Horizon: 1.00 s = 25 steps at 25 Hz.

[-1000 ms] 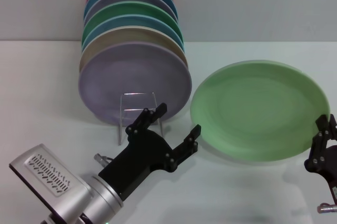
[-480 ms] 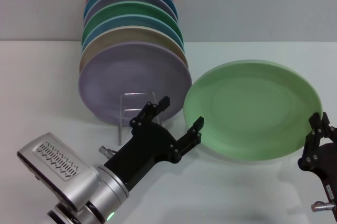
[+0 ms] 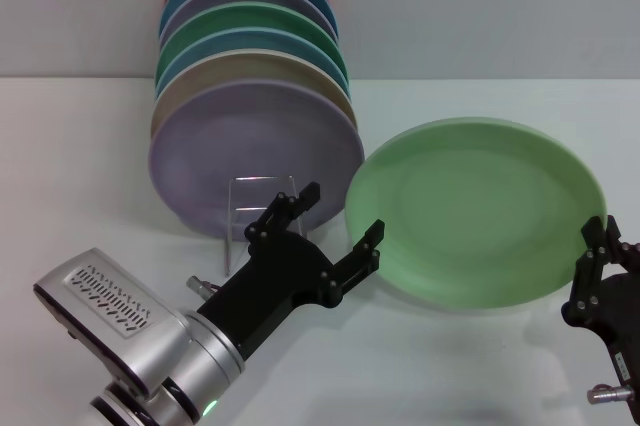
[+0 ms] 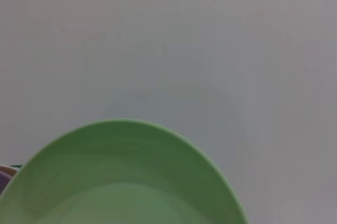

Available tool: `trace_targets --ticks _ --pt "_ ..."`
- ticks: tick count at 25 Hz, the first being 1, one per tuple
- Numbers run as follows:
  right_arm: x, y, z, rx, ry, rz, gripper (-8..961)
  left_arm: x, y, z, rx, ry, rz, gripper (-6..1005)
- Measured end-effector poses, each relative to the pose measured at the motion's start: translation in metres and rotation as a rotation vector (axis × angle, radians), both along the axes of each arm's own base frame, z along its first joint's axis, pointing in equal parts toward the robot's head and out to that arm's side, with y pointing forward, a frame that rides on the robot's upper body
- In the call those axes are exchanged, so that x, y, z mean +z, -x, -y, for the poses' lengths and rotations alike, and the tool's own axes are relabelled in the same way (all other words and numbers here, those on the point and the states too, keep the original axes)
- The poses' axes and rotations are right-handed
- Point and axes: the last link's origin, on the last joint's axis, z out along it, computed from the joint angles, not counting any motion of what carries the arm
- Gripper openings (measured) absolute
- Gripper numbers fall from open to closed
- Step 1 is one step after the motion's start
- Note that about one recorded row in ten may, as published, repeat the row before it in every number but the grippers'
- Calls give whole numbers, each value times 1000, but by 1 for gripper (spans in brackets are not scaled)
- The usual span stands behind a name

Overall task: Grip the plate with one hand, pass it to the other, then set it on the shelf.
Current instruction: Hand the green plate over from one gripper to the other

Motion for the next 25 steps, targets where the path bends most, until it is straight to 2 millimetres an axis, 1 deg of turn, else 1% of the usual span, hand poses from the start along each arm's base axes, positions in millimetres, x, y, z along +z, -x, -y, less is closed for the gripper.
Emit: trace_targets --ticks 8,13,24,25 --pt "-1 0 0 4 9 4 20 -1 -3 -3 -9 2 -1 781" --pt "-2 1 0 12 13 5 20 -1 -2 -4 -2 1 -1 671" --pt "-2 1 2 12 16 7 20 -1 -1 -4 9 2 2 675" --pt "-2 1 2 11 16 8 20 -1 -1 -4 9 2 2 662"
